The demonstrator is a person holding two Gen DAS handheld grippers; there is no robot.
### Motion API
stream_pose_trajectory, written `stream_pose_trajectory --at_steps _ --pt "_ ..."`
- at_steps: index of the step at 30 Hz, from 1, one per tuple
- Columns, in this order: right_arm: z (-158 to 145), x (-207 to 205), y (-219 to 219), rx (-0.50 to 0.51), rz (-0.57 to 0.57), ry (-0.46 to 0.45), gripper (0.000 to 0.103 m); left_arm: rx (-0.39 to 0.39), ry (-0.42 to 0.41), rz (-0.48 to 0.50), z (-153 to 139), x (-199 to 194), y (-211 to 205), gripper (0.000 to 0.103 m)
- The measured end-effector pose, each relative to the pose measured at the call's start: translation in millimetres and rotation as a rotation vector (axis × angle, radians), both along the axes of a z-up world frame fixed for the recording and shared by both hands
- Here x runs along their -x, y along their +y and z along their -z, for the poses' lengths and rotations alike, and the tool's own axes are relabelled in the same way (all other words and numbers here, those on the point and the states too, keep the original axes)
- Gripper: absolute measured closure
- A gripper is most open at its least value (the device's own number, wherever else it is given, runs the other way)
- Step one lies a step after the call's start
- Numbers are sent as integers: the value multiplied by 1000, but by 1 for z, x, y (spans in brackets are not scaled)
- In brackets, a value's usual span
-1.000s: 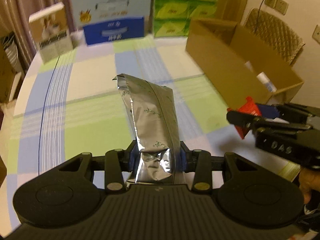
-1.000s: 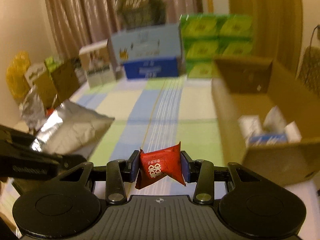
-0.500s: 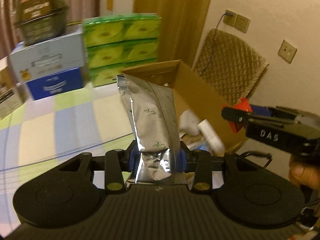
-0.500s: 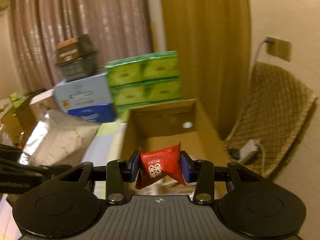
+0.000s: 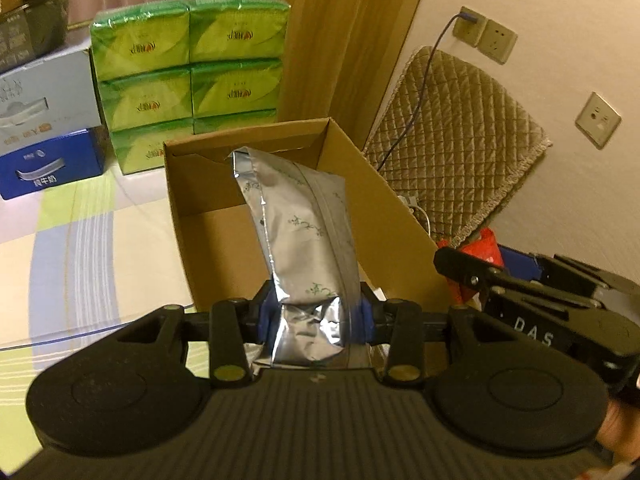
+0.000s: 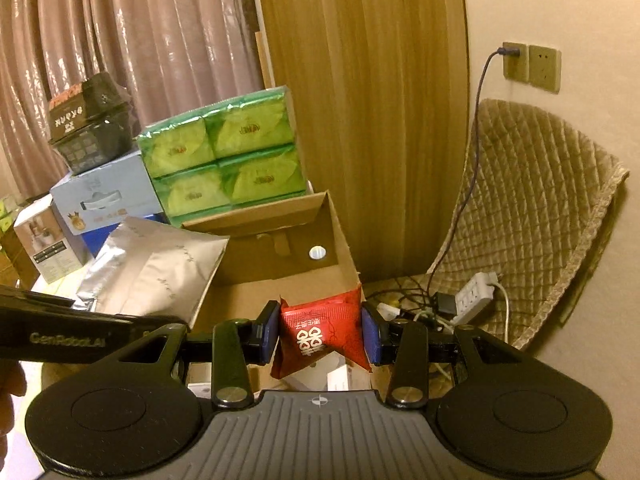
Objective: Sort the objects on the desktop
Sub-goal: 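Carry the foil bag and red packet over the cardboard box, then lower both items into the cardboard box and open both tools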
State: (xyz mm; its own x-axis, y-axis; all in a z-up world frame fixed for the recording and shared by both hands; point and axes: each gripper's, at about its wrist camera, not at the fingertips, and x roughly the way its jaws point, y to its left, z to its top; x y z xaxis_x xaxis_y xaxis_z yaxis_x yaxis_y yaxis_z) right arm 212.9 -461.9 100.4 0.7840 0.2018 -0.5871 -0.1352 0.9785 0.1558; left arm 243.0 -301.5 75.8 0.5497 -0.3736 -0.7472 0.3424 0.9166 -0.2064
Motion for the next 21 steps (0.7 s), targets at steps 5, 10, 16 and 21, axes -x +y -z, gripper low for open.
stream_pose_trajectory --at_steps 5,10,16,21 --pt "9 -13 2 -9 -11 6 64 8 5 -17 10 -16 -3 67" --pt "16 -17 1 -8 -11 20 64 36 16 -29 15 -24 -1 66" --pt "20 -13 7 -3 -22 29 64 25 -33 -41 6 -15 13 66" --pt "19 -12 13 -19 -32 37 64 17 -67 -57 -4 -3 29 63"
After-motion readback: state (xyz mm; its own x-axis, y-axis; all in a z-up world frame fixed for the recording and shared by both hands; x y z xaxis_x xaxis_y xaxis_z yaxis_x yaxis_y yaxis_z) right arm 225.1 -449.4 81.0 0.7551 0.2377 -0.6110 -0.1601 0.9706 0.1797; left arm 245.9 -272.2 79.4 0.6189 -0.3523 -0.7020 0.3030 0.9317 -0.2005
